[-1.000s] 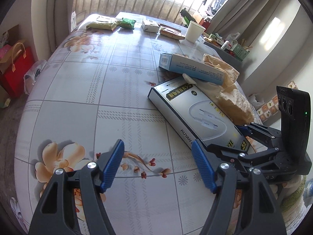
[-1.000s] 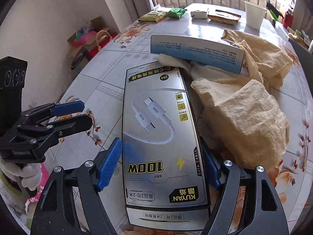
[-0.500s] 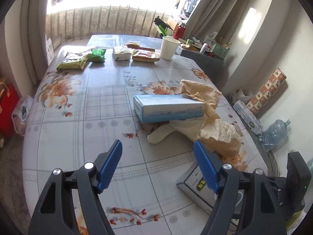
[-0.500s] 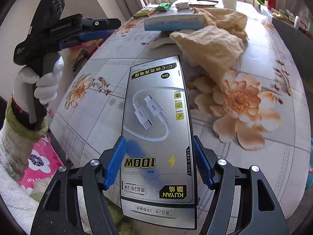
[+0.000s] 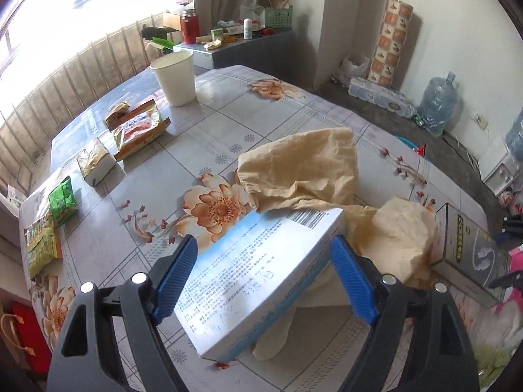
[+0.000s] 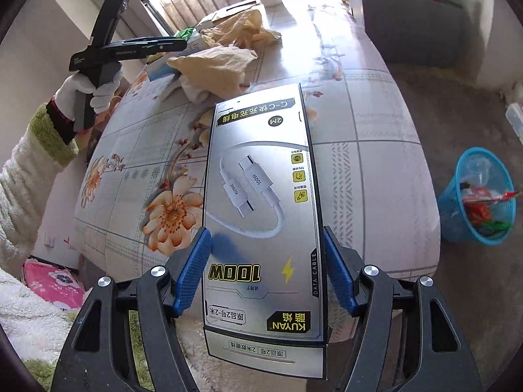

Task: Collect trash
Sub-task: 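Grasp the white KUYAN cable box with the right gripper while the left gripper grasps the blue tissue box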

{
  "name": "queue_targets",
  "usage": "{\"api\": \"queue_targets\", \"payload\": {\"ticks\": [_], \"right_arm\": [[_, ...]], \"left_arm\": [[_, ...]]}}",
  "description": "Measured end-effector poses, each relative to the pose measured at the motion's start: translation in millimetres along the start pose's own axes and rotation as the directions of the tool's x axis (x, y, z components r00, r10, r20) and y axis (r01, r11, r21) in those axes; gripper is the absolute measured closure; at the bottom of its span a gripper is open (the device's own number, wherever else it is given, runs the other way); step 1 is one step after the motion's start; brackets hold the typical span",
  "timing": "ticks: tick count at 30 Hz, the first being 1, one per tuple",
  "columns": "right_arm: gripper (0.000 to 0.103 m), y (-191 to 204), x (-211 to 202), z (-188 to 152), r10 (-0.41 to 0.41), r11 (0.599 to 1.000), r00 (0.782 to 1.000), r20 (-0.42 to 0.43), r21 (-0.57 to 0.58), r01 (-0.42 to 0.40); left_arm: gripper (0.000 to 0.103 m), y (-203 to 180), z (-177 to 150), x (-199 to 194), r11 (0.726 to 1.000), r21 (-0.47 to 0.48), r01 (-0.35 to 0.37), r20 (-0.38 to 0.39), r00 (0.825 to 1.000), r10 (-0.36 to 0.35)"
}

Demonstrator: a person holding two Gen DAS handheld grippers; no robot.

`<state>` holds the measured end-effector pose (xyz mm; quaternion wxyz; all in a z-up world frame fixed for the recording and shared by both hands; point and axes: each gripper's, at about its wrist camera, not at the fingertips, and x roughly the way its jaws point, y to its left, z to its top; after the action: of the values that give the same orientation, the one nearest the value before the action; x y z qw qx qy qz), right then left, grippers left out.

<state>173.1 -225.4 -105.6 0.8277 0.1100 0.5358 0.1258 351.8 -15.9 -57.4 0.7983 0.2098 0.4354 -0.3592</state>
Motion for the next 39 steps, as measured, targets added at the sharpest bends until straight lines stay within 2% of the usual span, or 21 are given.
{"api": "queue_targets", "payload": {"ticks": [5,8,17,21,25,28,30,32,34,36,37,39], "right_arm": [[0.039,-2.2,-0.4,0.3,-0.001,1.000,1.000,0.008,0.004,0.001],[0.039,-3.9,-1.5,-2.3,0.002,1.000,1.000,0.008,0.010,-0.002],[0.038,-7.4,-2.7,-1.4,0.009,1.000,1.000,0.008,0.027,-0.009],[0.038,-6.1,-2.9,-0.8,0.004,1.000,1.000,0.012,0.021,-0.005],[0.038,-7.9,-2.6,-1.9,0.012,0.999,1.000,0.021,0.031,-0.012],[0.038,-8.1,-2.5,-3.1,0.011,0.999,0.999,0.030,0.032,-0.012],[0.038,-8.5,-2.6,-3.6,0.011,0.999,0.999,0.034,0.037,-0.013],[0.038,-9.0,-2.9,-4.2,0.011,0.999,0.999,0.039,0.050,-0.013],[0.038,-11.1,-3.2,-4.5,0.011,0.997,0.999,0.045,0.075,-0.014],[0.038,-13.9,-3.5,-5.8,0.010,0.994,0.998,0.056,0.106,-0.016],[0.038,-14.9,-3.9,-6.2,0.010,0.993,0.998,0.063,0.119,-0.018],[0.038,-15.3,-4.7,-6.2,0.006,0.990,0.997,0.073,0.139,-0.017]], "left_arm": [[0.019,5.7,4.5,19.5,0.995,0.063,0.076,-0.068,0.995,-0.072],[0.017,7.4,7.1,31.1,0.991,0.087,0.101,-0.109,0.990,-0.092],[0.015,9.9,4.0,35.9,0.988,0.091,0.121,-0.106,0.988,-0.111],[0.017,19.8,-4.3,29.2,0.994,0.033,0.108,-0.113,0.988,-0.104],[0.017,47.6,-23.9,15.3,0.988,-0.125,0.092,-0.107,0.989,-0.105],[0.018,69.9,-46.6,0.6,0.963,-0.260,0.070,-0.106,0.989,-0.100],[0.017,80.8,-65.3,-10.5,0.940,-0.340,0.025,-0.120,0.990,-0.069],[0.018,89.1,-86.9,-24.4,0.897,-0.441,0.002,-0.129,0.989,-0.065],[0.018,90.6,-111.2,-40.2,0.841,-0.539,-0.033,-0.144,0.988,-0.054],[0.018,80.4,-133.6,-56.5,0.801,-0.595,-0.062,-0.150,0.988,-0.035],[0.018,72.1,-143.9,-64.1,0.785,-0.614,-0.081,-0.152,0.988,-0.017],[0.018,50.3,-159.0,-76.1,0.770,-0.633,-0.087,-0.140,0.990,-0.003]]}}
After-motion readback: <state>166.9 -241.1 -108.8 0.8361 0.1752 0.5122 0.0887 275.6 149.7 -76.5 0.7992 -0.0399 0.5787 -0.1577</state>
